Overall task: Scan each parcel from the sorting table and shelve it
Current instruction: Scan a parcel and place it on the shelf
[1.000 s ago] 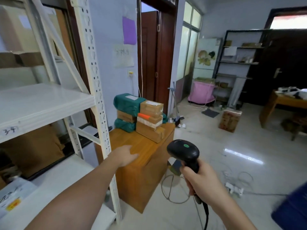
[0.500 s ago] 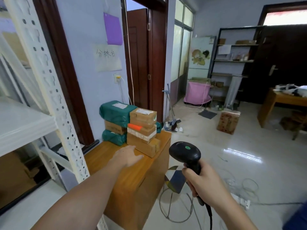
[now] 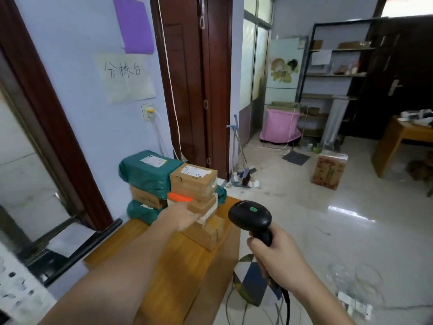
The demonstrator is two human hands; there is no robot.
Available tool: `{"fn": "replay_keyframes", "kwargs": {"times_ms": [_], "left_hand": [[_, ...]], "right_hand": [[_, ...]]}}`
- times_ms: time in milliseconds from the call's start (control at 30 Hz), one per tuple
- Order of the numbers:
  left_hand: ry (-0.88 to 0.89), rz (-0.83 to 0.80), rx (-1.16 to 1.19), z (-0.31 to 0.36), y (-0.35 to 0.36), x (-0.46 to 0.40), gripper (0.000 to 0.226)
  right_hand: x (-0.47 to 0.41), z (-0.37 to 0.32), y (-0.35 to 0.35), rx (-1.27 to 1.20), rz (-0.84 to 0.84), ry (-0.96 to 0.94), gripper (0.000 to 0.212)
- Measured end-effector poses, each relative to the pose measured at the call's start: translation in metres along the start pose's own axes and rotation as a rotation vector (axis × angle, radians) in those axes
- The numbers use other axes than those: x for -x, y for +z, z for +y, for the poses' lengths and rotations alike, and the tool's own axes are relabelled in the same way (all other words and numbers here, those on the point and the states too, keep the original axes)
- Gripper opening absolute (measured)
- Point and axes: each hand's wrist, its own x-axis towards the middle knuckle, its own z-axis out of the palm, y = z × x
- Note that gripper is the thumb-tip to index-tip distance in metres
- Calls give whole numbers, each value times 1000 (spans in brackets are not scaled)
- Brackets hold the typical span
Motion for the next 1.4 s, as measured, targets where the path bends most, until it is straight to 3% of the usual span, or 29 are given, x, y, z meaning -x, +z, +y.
{"fn": "replay_keyframes", "kwargs": {"times_ms": [133, 233, 400, 533, 633, 667, 767, 900, 1033, 1133, 1267, 1400], "left_hand": [[-109, -2, 103, 10, -6, -54, 105], [-160, 17, 183, 21, -12, -82, 91], [-330, 73, 537, 18, -14, -142, 81], [-505, 158, 875, 3, -11, -198, 104], [-708, 114, 1098, -24, 9, -249, 161], [-748, 84, 1152, -30, 15, -263, 168], [-789, 61, 1232, -31, 16, -282, 161], [-829, 63, 1161, -30, 24, -298, 172], [-869, 140, 1215, -33, 38, -303, 161], [-867, 216, 1336, -29, 42, -305, 126], [-896, 362, 1421, -19, 43, -303, 116], [-899, 449, 1461, 4, 35, -290, 63]], "right_hand": [[-67, 4, -9, 5, -50, -14, 17], [-114, 3, -14, 23, -101, -33, 17], [-184, 3, -12, 42, -158, -19, 15], [-243, 3, -2, 55, -178, -14, 9], [-282, 2, 7, 41, -184, -7, 6], [-294, 2, 9, 43, -188, -11, 6], [-327, 5, 14, 24, -214, -1, 9], [-361, 14, 17, 11, -237, 13, 11], [-389, 22, 14, -18, -347, 40, 8], [-410, 30, 11, -20, -425, 31, 6], [-435, 40, 11, 1, -534, 5, 5], [-456, 41, 18, 30, -603, -35, 10]]}}
